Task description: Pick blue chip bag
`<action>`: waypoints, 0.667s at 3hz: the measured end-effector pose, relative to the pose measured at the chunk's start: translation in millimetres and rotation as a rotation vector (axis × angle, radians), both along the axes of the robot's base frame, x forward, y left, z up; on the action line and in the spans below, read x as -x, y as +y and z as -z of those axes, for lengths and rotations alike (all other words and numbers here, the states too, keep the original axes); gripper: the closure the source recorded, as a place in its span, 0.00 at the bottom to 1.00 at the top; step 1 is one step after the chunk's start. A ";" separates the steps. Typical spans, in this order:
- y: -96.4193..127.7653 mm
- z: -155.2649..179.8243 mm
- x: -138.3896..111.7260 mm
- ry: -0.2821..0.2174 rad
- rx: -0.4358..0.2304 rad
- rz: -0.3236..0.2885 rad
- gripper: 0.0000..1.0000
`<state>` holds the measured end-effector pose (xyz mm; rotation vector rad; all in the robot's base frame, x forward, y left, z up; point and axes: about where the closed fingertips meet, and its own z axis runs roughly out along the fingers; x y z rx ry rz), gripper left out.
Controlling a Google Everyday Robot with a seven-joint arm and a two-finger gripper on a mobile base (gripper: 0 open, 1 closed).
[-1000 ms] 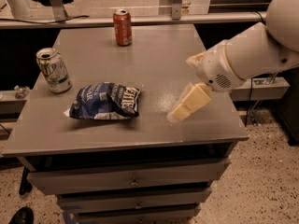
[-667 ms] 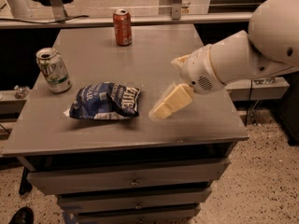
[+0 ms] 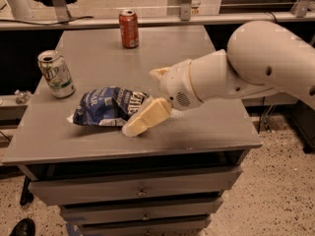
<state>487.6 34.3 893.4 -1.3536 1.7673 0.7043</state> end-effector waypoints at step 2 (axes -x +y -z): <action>49.8 28.3 2.1 0.016 -0.035 -0.039 0.18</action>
Offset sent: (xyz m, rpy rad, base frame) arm 0.0075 0.0711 -0.0508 0.0388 0.0265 0.0402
